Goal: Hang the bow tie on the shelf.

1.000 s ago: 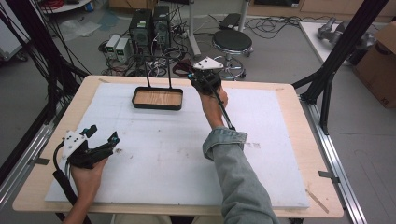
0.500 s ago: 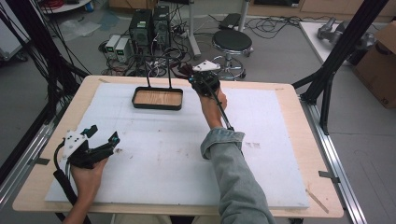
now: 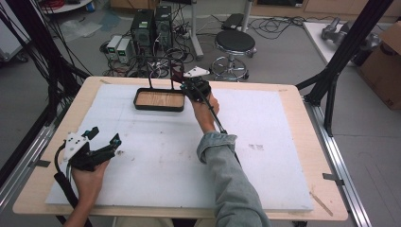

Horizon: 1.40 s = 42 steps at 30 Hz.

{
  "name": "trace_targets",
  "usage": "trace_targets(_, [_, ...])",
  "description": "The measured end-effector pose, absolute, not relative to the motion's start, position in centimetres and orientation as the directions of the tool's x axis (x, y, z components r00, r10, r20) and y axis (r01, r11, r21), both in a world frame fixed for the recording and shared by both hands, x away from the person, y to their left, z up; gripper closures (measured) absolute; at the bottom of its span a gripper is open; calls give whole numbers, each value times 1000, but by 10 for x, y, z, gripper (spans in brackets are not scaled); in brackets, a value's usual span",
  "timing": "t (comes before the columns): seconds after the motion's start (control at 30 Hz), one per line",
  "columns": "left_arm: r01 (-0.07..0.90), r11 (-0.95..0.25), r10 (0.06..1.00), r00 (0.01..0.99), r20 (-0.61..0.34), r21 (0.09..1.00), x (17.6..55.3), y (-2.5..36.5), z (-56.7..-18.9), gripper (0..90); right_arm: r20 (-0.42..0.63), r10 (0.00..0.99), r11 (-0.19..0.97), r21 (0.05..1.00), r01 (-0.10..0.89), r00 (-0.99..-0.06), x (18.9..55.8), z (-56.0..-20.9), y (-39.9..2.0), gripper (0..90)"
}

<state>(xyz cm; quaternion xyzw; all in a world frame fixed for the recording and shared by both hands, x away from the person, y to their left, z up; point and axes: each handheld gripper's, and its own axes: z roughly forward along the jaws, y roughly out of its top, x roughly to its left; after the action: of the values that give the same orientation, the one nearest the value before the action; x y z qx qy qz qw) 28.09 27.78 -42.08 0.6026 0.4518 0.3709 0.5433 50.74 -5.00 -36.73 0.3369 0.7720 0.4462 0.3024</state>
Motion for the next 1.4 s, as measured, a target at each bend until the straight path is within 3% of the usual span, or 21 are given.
trace_targets(1.4, [147,0,948,316,-47,989,280,279,-422,178,-150,773,420,850,319,-617,519,-406,-21,752])
